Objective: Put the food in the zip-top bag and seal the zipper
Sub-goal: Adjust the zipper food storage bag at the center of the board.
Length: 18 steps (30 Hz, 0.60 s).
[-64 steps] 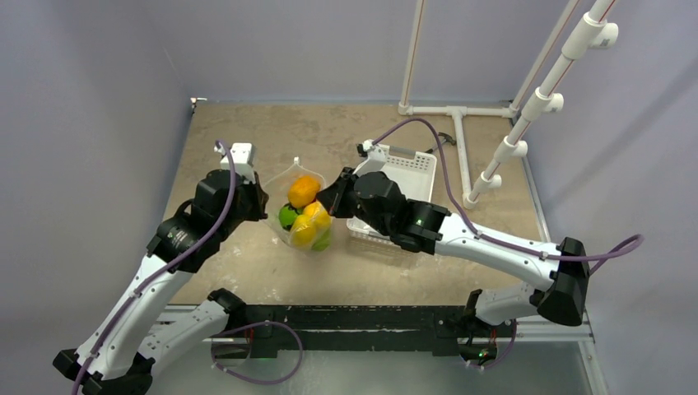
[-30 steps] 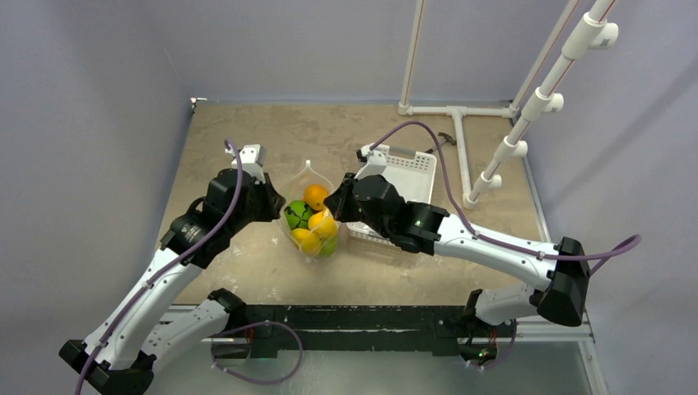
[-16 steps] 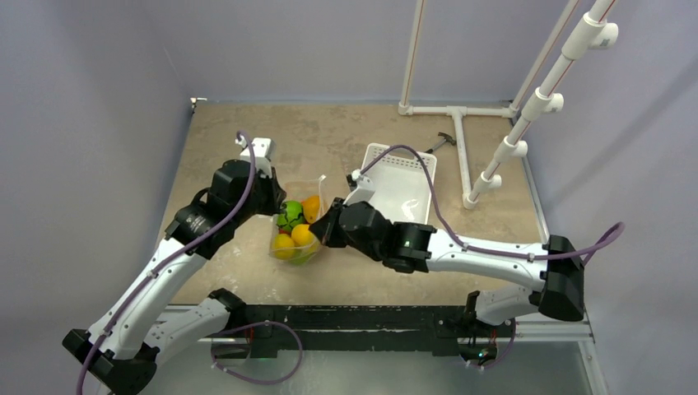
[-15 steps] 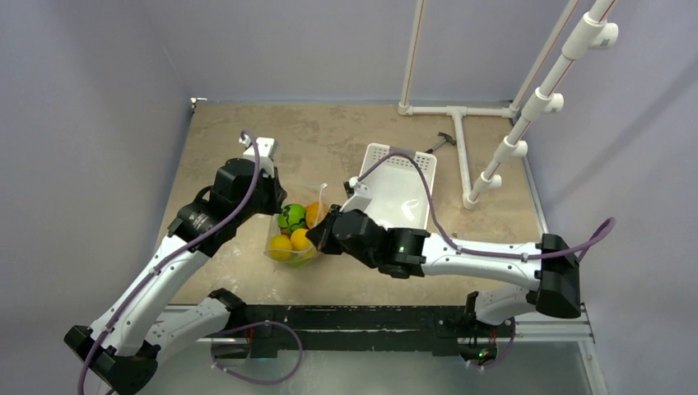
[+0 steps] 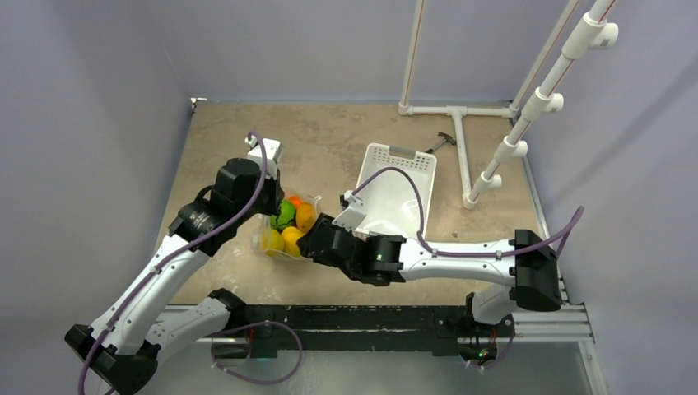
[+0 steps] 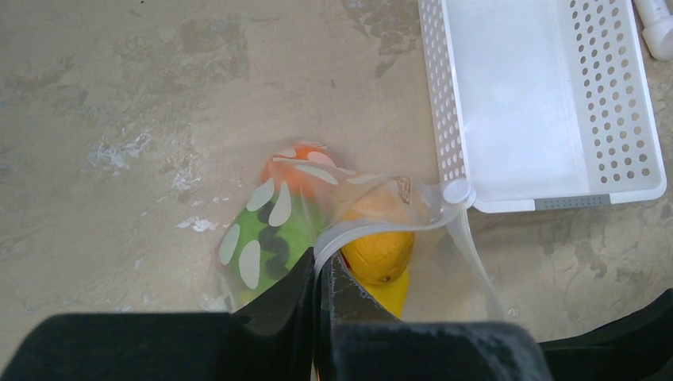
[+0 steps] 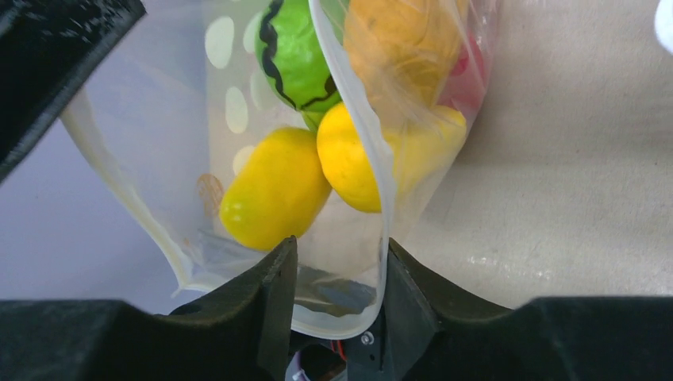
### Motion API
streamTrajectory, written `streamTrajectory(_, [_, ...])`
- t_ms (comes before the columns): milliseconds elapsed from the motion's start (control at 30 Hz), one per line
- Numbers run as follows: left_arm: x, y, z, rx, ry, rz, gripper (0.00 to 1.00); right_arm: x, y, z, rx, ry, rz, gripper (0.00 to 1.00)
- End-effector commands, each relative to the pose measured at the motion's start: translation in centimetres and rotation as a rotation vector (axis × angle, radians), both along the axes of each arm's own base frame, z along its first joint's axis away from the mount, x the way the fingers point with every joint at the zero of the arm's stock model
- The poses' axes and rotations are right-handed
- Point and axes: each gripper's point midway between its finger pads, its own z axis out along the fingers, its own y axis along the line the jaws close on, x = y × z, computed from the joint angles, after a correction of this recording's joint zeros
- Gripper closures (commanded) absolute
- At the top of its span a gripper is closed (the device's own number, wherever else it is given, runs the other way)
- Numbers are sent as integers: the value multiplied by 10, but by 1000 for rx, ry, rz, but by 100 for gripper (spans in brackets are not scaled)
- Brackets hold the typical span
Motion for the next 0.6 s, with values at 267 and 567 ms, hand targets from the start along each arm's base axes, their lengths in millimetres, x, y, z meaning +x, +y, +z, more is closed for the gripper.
streamTrajectory(267, [-2, -4, 18, -29, -98, -53, 100, 16, -40, 76, -36, -204, -24, 47])
streamTrajectory(567, [-10, -13, 26, -58, -121, -133, 100, 25, -68, 137, -139, -444, 68, 45])
